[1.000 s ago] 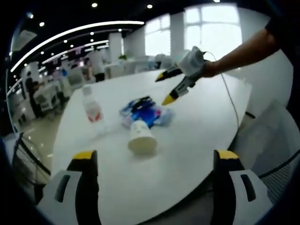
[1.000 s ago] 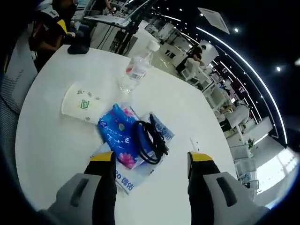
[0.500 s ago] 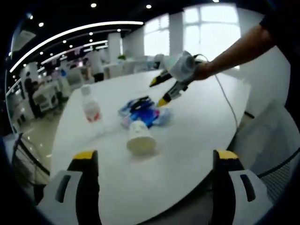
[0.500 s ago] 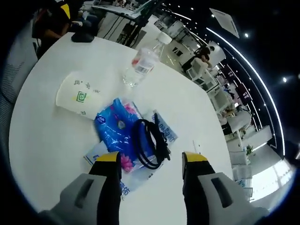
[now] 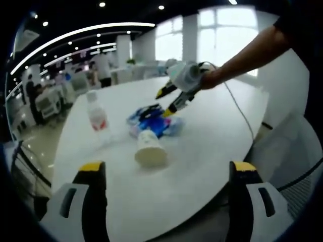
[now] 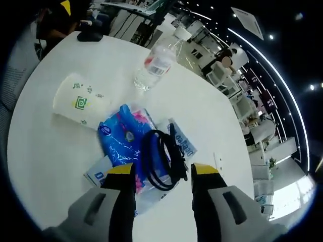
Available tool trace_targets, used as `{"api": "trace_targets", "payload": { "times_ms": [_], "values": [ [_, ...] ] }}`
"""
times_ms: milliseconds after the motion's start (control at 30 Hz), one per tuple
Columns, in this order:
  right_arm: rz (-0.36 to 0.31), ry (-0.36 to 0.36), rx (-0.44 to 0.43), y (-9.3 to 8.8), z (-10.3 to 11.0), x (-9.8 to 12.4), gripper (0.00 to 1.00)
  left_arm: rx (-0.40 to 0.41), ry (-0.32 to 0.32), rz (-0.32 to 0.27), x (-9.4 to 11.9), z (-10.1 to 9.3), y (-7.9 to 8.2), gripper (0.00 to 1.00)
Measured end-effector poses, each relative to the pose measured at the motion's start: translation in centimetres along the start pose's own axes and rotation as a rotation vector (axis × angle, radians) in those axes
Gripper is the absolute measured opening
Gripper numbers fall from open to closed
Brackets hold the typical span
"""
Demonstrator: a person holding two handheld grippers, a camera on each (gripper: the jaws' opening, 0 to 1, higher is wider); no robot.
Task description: Arrange the tabletop items into an orderly group along one side of the table until the central work area is clear of visible clutter.
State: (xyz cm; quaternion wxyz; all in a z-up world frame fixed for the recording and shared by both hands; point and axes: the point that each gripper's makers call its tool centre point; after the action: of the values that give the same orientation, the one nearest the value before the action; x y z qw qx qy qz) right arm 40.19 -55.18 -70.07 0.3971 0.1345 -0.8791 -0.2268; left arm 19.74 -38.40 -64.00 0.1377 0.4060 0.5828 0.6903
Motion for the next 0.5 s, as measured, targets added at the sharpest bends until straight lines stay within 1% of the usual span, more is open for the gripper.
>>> {"api": "trace_targets", "payload": {
  "times_ms": [133,267,400,500],
  "values": [
    [0.002,0.016,0.013,0.0,0.3,-1.0,0.42,0.001,0.003,0.005,0.0,0.1,-0.1,0.98],
    [0.007,0.026,0.025,-0.2,0.5,-1.5,0.36,0.008,0.002,-0.001,-0.1,0.0,0.0,0.98],
    [0.011,0.03,0.037,-0.4,0.6,-2.0,0.34,0.006,0.0,0.009,-0.1,-0.1,-0.1,0.98],
    [0.014,0.032,0.046,-0.6,0.6,-2.4,0.3,0.008,-0.001,0.015,-0.2,-0.1,-0.2,0.97]
  ]
}}
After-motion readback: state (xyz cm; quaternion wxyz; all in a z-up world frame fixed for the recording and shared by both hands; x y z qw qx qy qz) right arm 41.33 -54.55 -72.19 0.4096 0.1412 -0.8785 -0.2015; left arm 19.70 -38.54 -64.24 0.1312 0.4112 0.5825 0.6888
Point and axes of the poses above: the point that each gripper's makers call its tool centre point, and the gripper's own axes: x roughly backward along the fingers, z roughly to its left, y roughly out of its top, and after that the axes turned 6 degrees about -z, right-handed
